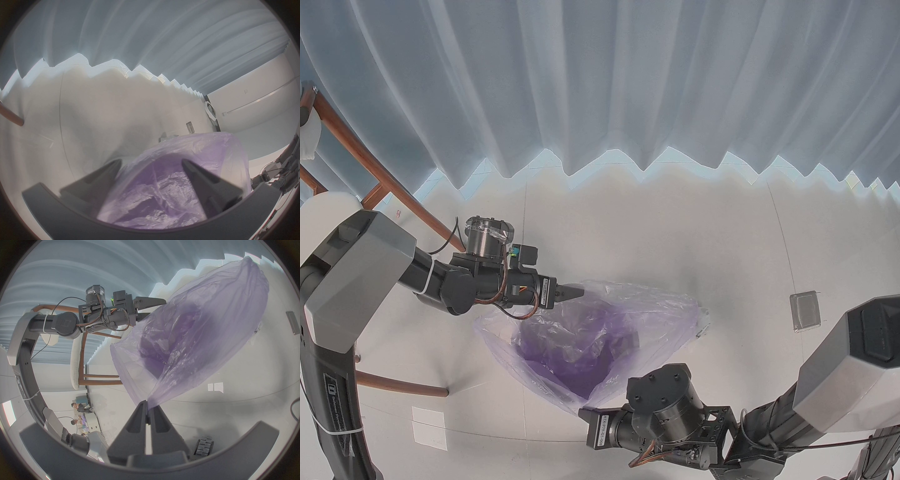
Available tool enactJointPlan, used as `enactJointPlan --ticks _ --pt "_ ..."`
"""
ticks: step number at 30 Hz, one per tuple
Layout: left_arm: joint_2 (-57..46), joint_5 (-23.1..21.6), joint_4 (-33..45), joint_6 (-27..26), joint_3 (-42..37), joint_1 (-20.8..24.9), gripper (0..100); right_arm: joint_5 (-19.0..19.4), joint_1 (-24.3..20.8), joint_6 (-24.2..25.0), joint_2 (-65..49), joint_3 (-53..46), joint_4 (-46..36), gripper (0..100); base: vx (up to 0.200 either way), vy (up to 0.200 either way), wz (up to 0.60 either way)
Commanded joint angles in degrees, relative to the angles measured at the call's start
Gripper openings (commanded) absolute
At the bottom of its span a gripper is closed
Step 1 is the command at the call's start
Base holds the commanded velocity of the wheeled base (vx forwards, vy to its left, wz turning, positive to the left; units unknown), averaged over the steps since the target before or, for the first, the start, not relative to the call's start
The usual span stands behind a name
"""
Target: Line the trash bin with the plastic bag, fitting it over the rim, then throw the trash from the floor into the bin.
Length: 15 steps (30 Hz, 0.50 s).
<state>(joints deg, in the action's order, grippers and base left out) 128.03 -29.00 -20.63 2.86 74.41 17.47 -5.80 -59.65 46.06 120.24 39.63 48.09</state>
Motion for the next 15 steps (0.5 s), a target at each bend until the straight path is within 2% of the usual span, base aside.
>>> enactJointPlan --ticks 1,10,15 --pt "0.2 -0.1 -0.1 0.0 -0.1 -0.3 0 0.0 0.0 0.0 0.2 0.0 0.0 0 0.000 0.000 0.00" --pt "-0.8 0.3 -0.1 0.7 -0.1 -1.4 0 0.0 0.0 0.0 0.3 0.1 0.0 0 0.000 0.000 0.00" --pt "-2.3 1.4 -0.6 0.7 -2.6 -3.7 0 0.0 0.1 0.0 -0.5 -0.5 0.1 0 0.000 0.000 0.00"
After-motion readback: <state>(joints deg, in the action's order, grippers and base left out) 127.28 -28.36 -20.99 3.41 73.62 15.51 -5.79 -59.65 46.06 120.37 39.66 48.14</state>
